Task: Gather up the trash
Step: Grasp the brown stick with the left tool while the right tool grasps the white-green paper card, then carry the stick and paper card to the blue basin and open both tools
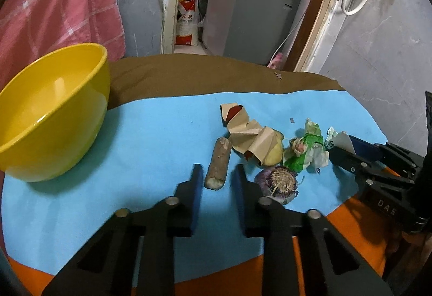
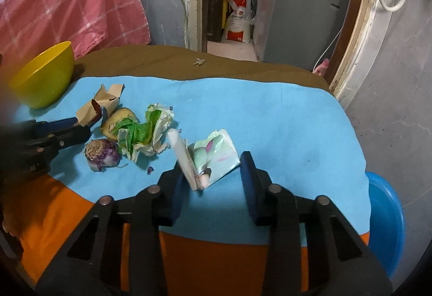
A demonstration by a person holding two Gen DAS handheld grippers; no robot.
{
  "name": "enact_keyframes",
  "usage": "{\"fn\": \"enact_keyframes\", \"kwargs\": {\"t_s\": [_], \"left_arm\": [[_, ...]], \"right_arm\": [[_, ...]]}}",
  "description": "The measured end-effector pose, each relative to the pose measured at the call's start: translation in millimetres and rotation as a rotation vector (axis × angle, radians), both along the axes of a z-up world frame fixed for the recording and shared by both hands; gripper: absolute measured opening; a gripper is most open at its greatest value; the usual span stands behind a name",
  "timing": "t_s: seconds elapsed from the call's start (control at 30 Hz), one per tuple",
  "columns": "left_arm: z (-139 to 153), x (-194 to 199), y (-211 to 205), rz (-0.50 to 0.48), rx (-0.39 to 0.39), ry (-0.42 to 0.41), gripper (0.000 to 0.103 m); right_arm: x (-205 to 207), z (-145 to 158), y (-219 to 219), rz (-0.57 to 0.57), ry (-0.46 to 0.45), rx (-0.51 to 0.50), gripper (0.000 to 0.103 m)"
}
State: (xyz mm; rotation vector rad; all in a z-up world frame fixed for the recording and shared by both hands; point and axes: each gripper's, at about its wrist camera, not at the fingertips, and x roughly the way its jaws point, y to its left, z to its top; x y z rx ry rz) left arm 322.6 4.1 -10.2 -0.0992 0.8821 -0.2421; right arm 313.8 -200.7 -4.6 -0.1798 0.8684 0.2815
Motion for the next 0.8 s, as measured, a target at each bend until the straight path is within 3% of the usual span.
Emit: {"fn": "enact_keyframes", "kwargs": {"t_s": [0.6,0.8], "left_arm": [[4,-12,0,-0.017,-0.049,-0.012,0.012],[11,-33,4,-0.006,-0.121,-0.055,0.012]], "right_arm": [[-20,6,1,-0.012,-0.100,-0.016,0.042],[-38,15,-1,0.015,-0.188,0.020,0.042]]}}
